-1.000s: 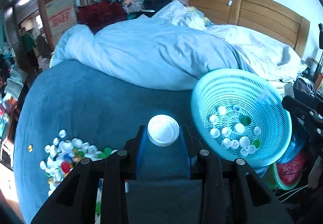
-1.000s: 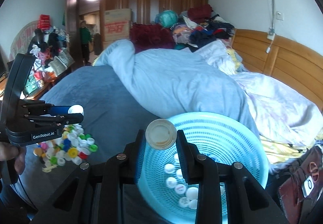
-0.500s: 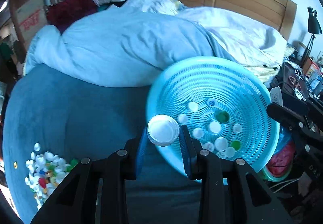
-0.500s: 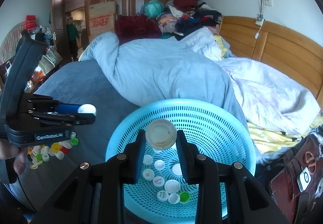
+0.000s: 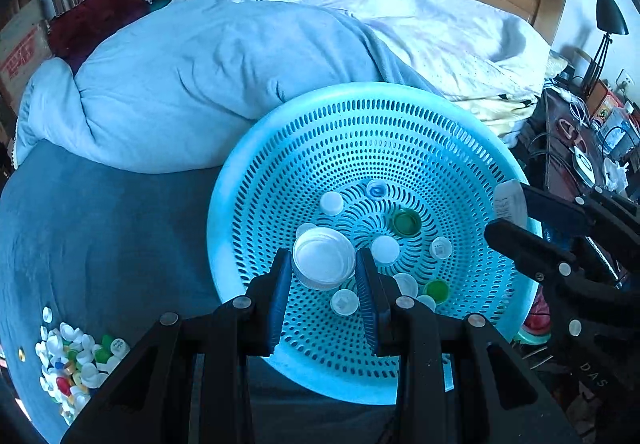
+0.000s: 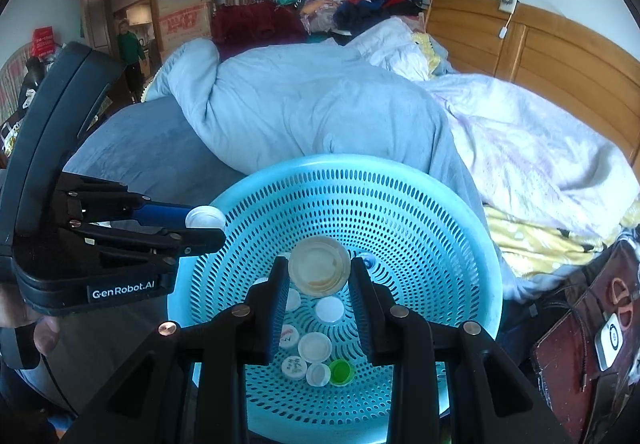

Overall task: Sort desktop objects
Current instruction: 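Open both grippers to drop the white caps into the teal basket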

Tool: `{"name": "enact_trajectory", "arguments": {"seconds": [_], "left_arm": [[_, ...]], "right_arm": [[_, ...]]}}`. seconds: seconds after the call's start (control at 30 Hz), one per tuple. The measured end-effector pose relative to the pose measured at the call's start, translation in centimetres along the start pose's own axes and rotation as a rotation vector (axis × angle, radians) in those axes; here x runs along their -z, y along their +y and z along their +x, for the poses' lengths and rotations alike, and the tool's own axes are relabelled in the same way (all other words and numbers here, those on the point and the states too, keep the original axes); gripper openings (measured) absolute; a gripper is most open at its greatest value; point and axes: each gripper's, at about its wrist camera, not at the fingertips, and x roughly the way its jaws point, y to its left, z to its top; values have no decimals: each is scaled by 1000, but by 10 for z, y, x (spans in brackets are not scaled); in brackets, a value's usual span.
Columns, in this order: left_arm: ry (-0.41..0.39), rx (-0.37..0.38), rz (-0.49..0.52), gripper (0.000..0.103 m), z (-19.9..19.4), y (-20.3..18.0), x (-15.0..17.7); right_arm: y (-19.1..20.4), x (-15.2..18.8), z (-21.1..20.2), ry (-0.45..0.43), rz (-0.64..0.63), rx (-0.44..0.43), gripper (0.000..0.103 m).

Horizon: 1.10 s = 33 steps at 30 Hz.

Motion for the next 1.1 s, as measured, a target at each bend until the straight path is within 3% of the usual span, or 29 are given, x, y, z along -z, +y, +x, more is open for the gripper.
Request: {"name": "enact_trajectory", "arguments": {"seconds": [1.1], "left_arm": [[22, -8, 18, 27, 23, -12, 0]], "right_arm": [[-11, 10, 12, 16, 14, -1, 33]]}}
